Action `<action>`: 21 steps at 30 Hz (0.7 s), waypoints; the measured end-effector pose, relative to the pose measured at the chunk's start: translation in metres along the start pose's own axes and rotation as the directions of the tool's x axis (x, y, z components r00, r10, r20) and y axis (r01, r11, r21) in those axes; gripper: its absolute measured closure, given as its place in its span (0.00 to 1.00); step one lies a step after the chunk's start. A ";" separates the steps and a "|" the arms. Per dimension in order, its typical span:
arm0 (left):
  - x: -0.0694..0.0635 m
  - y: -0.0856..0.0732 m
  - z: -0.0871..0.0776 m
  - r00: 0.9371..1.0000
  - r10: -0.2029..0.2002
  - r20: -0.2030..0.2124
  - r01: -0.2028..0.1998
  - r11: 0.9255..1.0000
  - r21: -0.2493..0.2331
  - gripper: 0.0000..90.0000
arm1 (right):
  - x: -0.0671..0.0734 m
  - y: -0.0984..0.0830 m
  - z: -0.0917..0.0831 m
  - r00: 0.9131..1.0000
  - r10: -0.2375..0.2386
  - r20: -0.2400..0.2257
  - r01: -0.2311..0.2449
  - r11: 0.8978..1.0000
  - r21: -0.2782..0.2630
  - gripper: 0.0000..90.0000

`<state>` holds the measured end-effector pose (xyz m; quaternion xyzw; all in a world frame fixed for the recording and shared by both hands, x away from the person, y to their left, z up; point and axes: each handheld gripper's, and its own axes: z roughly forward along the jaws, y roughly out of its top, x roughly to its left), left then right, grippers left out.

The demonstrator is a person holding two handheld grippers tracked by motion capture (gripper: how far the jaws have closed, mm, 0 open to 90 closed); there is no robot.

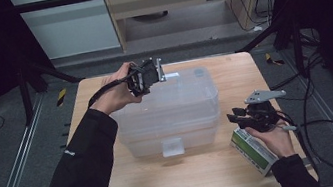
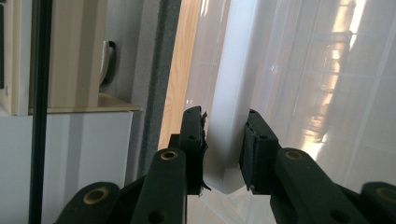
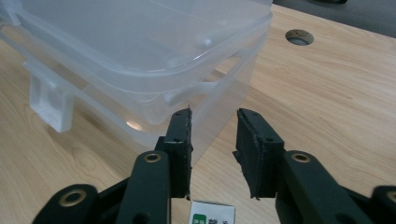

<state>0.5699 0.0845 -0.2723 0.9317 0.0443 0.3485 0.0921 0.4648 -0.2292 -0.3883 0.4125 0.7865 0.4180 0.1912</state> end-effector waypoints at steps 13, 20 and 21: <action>0.003 0.000 0.002 1.000 -0.001 -0.029 0.001 1.000 -0.010 0.80 | 0.006 -0.001 0.011 0.999 0.012 -0.045 -0.012 1.000 0.012 0.90; 0.005 0.002 0.001 0.999 0.011 -0.038 -0.011 1.000 0.011 0.80 | 0.010 0.000 0.018 0.998 -0.001 -0.058 0.001 1.000 0.016 0.93; 0.005 0.002 0.001 0.999 0.011 -0.038 -0.010 1.000 0.011 0.80 | 0.012 0.001 0.020 0.998 -0.003 -0.064 0.004 1.000 0.017 0.93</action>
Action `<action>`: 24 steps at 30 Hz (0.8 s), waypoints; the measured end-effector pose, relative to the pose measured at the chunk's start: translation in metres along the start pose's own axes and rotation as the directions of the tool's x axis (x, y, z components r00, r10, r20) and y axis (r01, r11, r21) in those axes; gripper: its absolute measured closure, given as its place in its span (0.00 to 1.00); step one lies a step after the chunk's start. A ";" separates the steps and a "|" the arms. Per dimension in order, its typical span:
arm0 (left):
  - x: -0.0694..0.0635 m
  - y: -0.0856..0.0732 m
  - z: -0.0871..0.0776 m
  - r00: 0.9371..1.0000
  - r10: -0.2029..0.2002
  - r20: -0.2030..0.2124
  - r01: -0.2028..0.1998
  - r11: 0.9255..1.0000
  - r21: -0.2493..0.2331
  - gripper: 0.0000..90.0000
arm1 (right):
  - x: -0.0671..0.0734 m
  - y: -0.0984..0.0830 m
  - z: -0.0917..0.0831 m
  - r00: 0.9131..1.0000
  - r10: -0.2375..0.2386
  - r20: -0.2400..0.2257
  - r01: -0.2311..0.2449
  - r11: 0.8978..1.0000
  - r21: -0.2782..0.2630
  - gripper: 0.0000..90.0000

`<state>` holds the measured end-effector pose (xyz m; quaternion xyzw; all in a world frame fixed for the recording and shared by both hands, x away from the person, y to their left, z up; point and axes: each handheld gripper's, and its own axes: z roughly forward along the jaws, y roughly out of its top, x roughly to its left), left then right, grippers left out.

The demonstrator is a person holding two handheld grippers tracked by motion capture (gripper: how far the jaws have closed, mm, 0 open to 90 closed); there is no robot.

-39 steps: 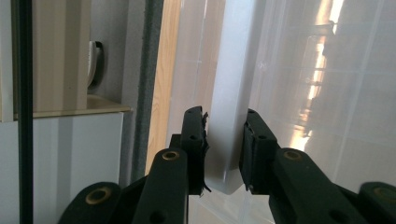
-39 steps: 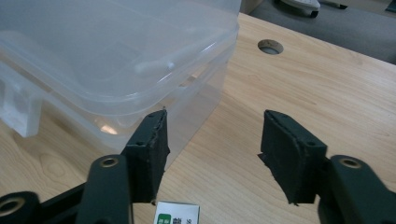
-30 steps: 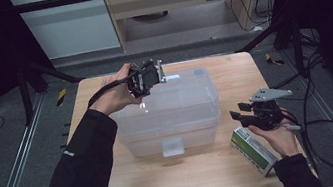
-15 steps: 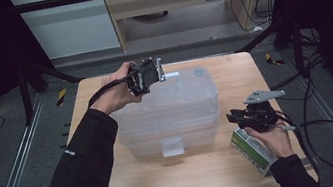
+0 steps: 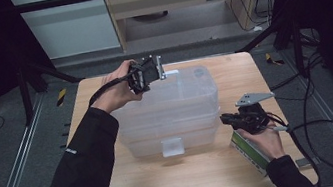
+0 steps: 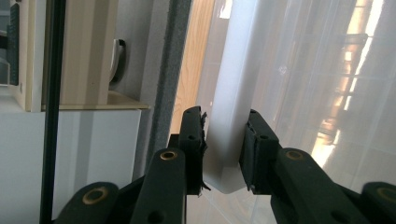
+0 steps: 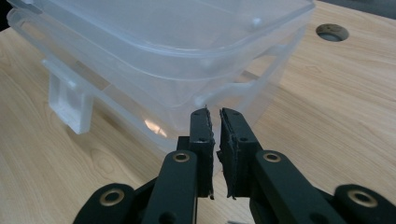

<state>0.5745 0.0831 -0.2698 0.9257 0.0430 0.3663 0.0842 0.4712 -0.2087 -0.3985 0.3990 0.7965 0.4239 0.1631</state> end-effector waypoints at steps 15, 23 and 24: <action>-0.001 0.000 0.000 1.000 -0.006 0.018 0.006 1.000 0.004 0.80 | 0.003 0.004 0.001 1.000 0.017 -0.013 -0.017 0.998 -0.057 0.99; -0.003 -0.002 -0.004 0.999 -0.034 0.030 0.034 0.999 -0.012 0.71 | 0.003 0.003 0.001 1.000 0.018 -0.015 -0.019 0.997 -0.070 1.00; -0.004 -0.003 -0.006 0.999 -0.040 0.032 0.041 0.999 -0.023 0.70 | 0.003 0.003 0.001 1.000 0.019 -0.018 -0.020 0.997 -0.069 1.00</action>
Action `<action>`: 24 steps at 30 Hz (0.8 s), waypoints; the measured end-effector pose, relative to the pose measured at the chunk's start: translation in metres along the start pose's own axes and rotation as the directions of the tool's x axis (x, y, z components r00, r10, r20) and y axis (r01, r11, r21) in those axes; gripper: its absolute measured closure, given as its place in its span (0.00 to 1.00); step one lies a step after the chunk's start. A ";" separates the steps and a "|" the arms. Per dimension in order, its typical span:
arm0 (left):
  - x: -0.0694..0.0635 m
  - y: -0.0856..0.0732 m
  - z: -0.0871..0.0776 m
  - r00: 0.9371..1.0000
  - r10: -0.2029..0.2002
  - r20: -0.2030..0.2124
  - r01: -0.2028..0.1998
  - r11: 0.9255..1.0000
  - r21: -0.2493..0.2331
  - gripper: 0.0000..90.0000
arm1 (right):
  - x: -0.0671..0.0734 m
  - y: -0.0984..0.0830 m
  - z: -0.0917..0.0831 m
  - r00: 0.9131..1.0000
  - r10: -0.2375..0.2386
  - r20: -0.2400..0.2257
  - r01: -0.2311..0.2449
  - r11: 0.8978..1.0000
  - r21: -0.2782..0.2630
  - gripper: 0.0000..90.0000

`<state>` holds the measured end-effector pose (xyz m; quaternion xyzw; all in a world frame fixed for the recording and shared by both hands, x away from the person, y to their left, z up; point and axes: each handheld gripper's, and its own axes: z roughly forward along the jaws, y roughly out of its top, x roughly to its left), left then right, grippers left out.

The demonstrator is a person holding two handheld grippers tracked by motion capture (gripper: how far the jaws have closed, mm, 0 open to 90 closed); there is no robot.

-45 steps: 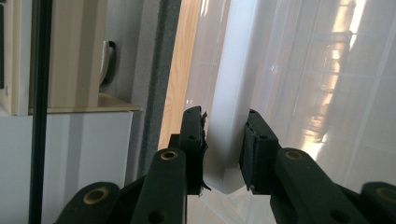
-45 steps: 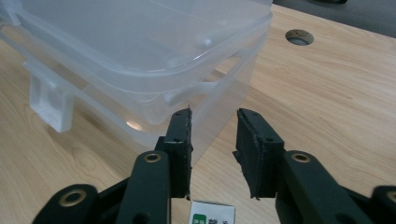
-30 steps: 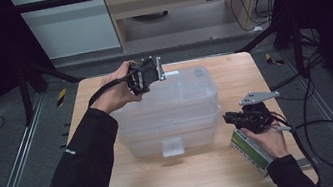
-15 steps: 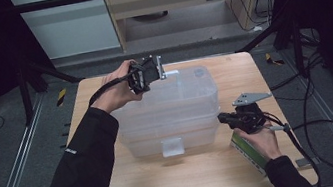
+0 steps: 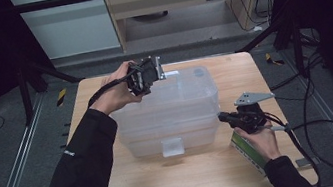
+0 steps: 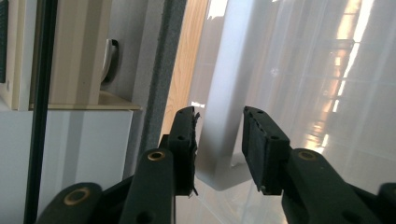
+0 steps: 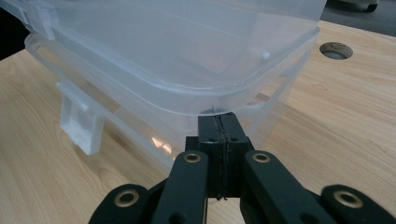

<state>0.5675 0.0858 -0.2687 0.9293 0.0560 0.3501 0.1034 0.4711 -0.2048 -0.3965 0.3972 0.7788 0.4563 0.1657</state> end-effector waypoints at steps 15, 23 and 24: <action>-0.004 -0.019 -0.041 0.998 -0.062 -0.006 0.061 0.994 -0.094 0.61 | 0.000 -0.001 0.000 1.000 -0.002 0.000 0.002 1.000 0.001 1.00; -0.002 -0.059 -0.057 0.971 -0.239 -0.025 0.232 0.961 -0.153 0.68 | 0.000 -0.001 0.001 1.000 -0.005 0.002 0.005 1.000 0.005 1.00; -0.002 -0.059 -0.057 0.971 -0.239 -0.025 0.232 0.961 -0.153 0.69 | 0.000 -0.001 0.001 1.000 -0.005 0.002 0.005 1.000 0.005 1.00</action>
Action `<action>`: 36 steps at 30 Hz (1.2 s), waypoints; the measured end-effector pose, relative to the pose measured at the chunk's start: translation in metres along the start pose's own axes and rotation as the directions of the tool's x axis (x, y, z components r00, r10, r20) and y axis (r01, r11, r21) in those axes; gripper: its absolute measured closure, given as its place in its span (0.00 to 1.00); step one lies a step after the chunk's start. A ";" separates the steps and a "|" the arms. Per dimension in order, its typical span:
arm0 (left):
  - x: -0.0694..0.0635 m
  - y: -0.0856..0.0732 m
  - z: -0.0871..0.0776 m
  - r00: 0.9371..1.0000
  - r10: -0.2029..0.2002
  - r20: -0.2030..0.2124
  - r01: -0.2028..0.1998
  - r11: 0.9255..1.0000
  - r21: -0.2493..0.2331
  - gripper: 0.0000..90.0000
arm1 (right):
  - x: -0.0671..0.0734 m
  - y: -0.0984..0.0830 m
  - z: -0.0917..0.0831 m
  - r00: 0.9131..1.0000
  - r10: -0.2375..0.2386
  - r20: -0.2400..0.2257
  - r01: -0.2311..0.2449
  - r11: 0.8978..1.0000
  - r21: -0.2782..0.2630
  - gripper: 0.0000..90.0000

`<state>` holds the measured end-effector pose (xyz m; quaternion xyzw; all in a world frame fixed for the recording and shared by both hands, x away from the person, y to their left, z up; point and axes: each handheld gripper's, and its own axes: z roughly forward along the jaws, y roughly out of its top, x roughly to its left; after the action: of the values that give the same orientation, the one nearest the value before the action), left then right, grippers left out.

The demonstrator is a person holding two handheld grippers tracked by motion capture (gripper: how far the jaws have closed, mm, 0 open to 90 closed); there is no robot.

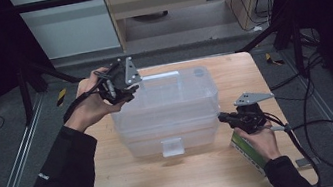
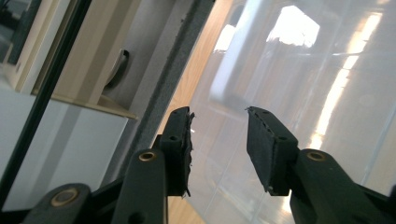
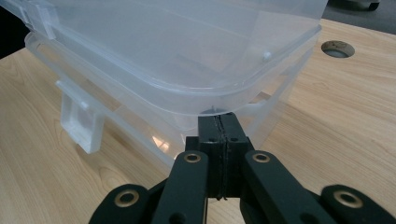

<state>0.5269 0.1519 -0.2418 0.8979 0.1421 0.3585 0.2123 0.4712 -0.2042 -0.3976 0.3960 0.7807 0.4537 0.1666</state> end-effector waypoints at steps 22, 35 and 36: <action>-0.008 -0.129 -0.024 0.864 -0.499 -0.063 0.481 0.857 -0.183 0.88 | 0.001 0.000 0.002 1.000 -0.001 -0.004 0.001 1.000 0.008 1.00; -0.061 -0.178 0.009 0.772 -0.636 -0.018 0.622 0.760 -0.190 0.91 | 0.001 -0.001 0.002 1.000 -0.006 -0.004 0.006 1.000 0.003 1.00; -0.065 -0.178 0.012 0.772 -0.635 -0.013 0.623 0.761 -0.183 0.92 | 0.001 -0.001 0.002 1.000 -0.006 -0.003 0.006 1.000 0.002 1.00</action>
<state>0.4713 0.2771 -0.3730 0.7630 0.4121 0.3101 0.3898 0.4714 -0.2024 -0.3991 0.3933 0.7826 0.4530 0.1665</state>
